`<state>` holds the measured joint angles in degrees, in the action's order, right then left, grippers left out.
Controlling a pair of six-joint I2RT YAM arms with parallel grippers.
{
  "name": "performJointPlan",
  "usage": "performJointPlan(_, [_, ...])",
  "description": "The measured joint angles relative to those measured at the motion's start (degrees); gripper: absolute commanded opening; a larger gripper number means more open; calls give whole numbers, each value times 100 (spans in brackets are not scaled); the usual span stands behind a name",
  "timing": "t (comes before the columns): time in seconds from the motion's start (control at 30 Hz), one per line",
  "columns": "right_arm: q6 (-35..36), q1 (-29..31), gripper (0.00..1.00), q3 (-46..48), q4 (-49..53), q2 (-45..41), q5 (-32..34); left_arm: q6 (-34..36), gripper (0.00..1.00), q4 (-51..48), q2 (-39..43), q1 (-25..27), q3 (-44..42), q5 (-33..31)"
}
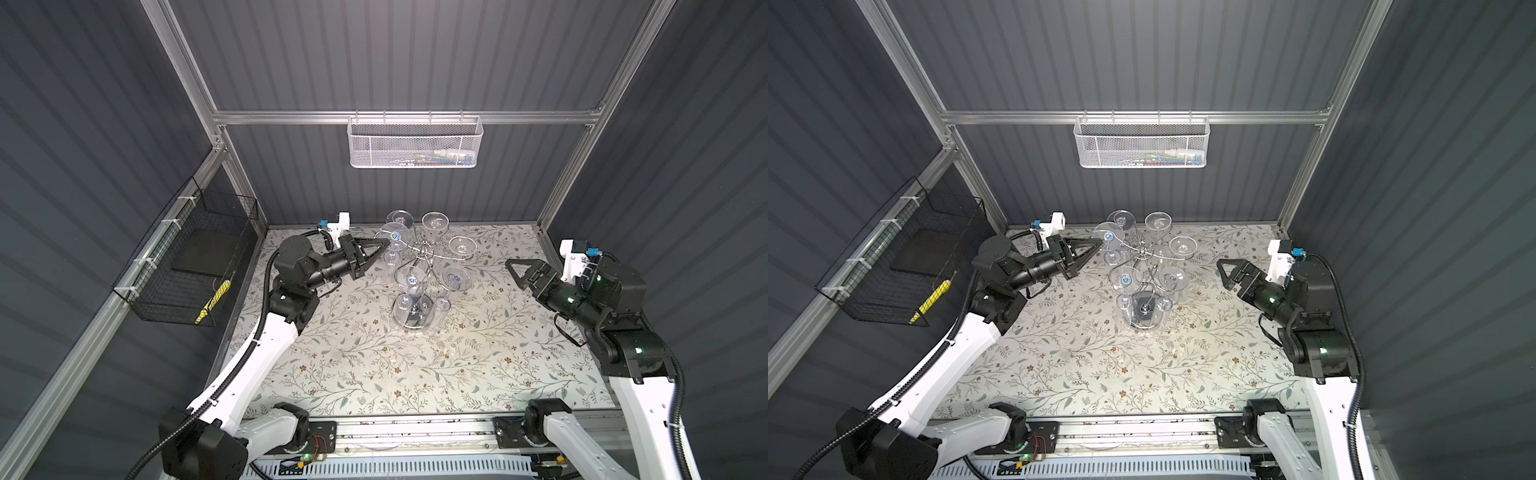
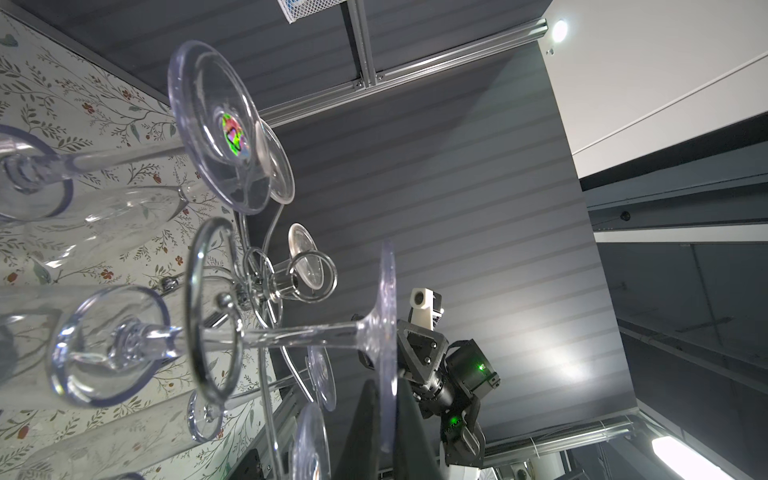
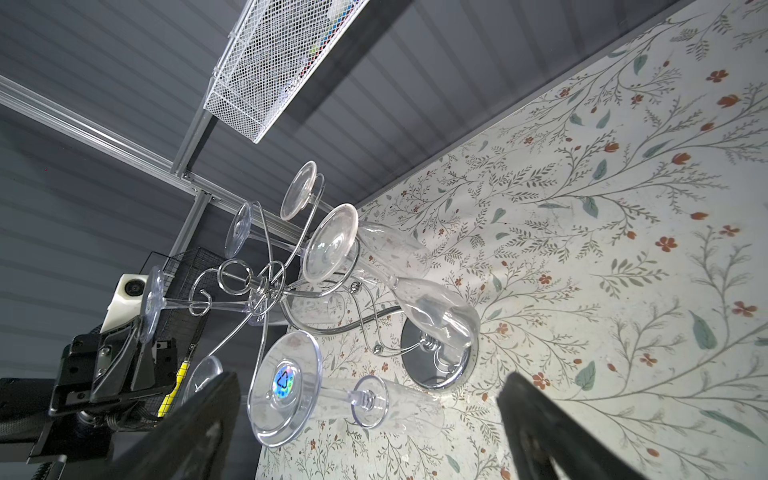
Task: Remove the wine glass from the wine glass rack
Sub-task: 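Close the left gripper on the clear flute's stem, then lift the flute up off the rack with the left gripper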
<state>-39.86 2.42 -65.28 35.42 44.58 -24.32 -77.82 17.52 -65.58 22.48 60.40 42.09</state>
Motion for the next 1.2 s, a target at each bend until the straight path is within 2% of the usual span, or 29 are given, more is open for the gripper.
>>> performJointPlan(0.4, [4,0,99,0,0,-17,4,-33,0,-415,678,0,-472,-190])
performJointPlan(0.6, [2,0,99,0,0,-103,-15,428,0,-1386,1353,0,-518,-649])
performJointPlan(0.87, [4,0,99,0,7,-264,-11,1663,0,-2824,1714,0,81,-1526])
performJointPlan(1.2, [160,0,99,-87,0,-407,-7,3980,0,-3650,1292,0,1672,-2011])
